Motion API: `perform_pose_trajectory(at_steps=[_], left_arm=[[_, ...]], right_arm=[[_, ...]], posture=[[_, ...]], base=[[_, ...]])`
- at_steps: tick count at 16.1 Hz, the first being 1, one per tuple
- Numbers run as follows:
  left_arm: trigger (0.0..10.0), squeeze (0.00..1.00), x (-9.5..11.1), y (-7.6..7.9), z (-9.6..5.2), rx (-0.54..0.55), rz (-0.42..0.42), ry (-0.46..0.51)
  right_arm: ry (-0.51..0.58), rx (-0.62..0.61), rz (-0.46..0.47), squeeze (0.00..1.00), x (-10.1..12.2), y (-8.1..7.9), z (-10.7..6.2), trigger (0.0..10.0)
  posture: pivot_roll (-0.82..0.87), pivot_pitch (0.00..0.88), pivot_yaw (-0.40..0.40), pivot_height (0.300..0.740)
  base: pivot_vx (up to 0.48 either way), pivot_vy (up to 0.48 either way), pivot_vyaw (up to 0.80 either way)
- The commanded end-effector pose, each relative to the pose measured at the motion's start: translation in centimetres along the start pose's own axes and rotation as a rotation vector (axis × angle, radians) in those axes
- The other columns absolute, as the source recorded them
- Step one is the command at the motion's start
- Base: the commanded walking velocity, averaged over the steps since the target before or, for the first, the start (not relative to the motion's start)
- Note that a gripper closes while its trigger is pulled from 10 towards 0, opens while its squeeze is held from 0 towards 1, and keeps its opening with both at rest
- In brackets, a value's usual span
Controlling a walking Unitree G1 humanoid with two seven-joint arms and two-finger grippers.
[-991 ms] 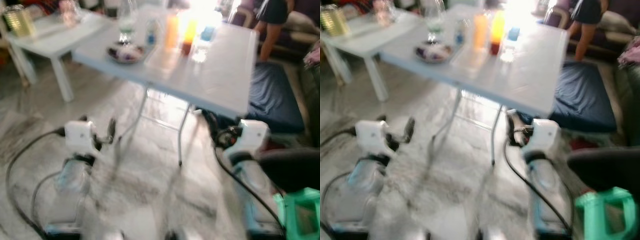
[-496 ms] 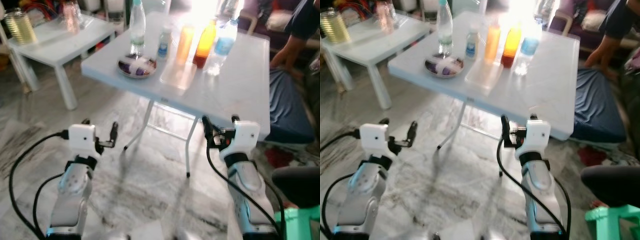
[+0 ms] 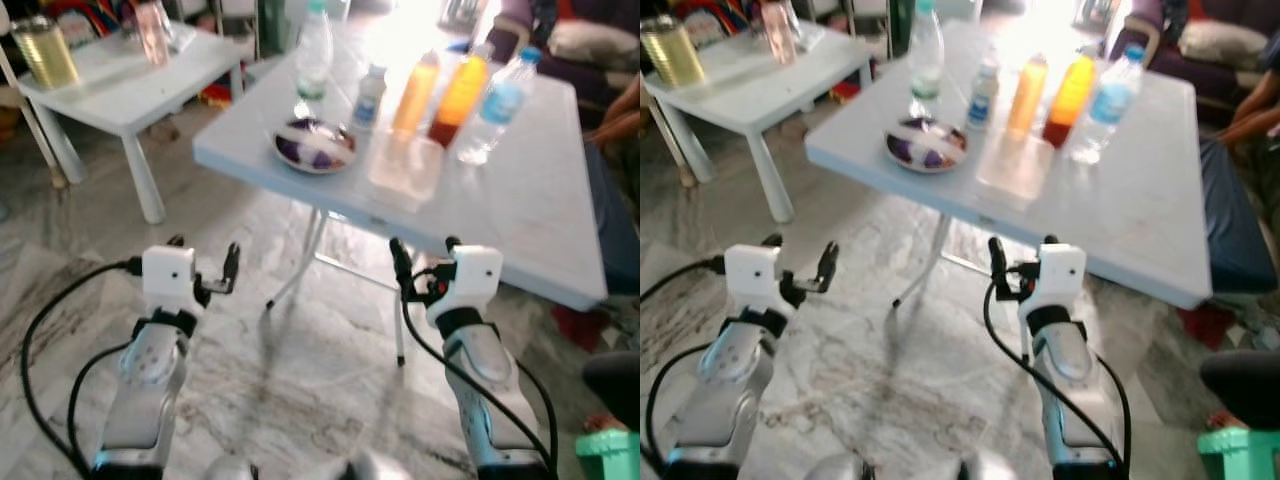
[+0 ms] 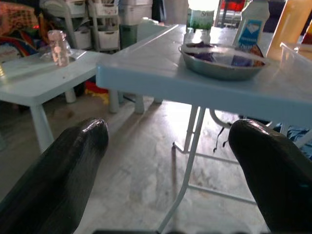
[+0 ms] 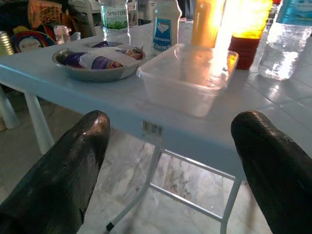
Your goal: Restocking fridge
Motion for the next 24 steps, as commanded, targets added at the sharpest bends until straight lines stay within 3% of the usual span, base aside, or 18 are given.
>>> perform_pose_trajectory(at_steps=[1, 9, 19, 24], left_arm=[[10.0, 0.0, 0.2, 1.3, 0.2, -0.045, -0.006, 0.01], [10.0, 0.0, 0.4, 1.5, 0.4, -0.052, -0.033, 0.02], [10.0, 0.0, 0.5, 2.1, 0.2, -0.08, -0.042, 0.032], [10.0, 0.0, 0.5, 2.1, 0.3, -0.083, -0.044, 0.032]], right_arm=[[-0.009, -0.032, -0.02, 0.0, -0.1, 1.2, -0.3, 10.0], [0.032, -0.018, -0.072, 0.0, 0.7, 1.2, 0.1, 10.0], [0.06, 0.008, -0.112, 0.0, 1.0, 1.0, 0.3, 10.0], [0.065, 0.013, -0.128, 0.0, 1.1, 0.8, 0.3, 10.0]], posture=[[0.09, 0.094, -0.074, 0.74], [0.09, 0.096, -0.079, 0.74], [0.09, 0.099, -0.087, 0.74], [0.09, 0.1, -0.088, 0.74]], base=[[0.349, 0.33, -0.8], [0.359, 0.319, -0.1], [0.028, -0.028, -0.77], [0.0, -0.421, 0.0]])
Point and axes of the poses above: a point about 5 cm out from each wrist's last joint towards the gripper, its own z axis pointing out of the wrist towards the gripper, its own x axis along the axis of the wrist's last joint, y = z × x, the point moved 1 cm from there along z, pointing out of the wrist towards the gripper, and after that the axes turned 3 degrees about -z, right-handed, at the moved point
